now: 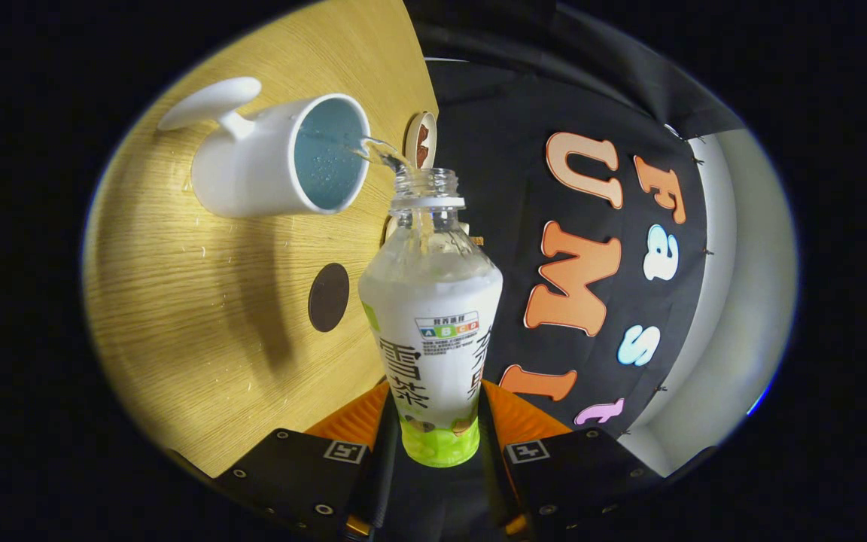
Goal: Take the bottle from table, then pour the juice into the cup, finally place the bottle on the coaster
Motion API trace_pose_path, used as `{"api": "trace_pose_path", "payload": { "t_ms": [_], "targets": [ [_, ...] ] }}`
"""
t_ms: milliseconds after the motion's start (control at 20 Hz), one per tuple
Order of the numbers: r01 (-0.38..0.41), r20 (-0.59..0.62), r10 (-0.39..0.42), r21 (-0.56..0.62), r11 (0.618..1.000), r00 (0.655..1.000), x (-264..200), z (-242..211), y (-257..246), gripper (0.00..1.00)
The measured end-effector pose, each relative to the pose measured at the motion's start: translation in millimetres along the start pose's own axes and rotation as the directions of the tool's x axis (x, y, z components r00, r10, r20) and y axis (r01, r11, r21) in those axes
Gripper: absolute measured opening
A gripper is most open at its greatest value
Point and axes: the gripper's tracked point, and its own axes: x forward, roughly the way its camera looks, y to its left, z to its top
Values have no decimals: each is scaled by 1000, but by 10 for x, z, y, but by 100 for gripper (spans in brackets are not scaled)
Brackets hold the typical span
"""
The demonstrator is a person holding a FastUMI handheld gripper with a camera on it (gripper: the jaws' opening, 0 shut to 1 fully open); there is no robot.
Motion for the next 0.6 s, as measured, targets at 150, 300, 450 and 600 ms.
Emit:
{"api": "trace_pose_path", "payload": {
  "t_ms": [150, 300, 450, 600],
  "targets": [
    [-3, 2, 3, -9, 1000, 1000, -10, -9, -4, 53],
    [-3, -1, 3, -16, 1000, 1000, -2, -19, -14, 53],
    [-2, 1, 2, -22, 1000, 1000, 18, -21, -23, 53],
    [-2, 1, 2, -31, 1000, 1000, 16, -17, -41, 53]
  ]
}}
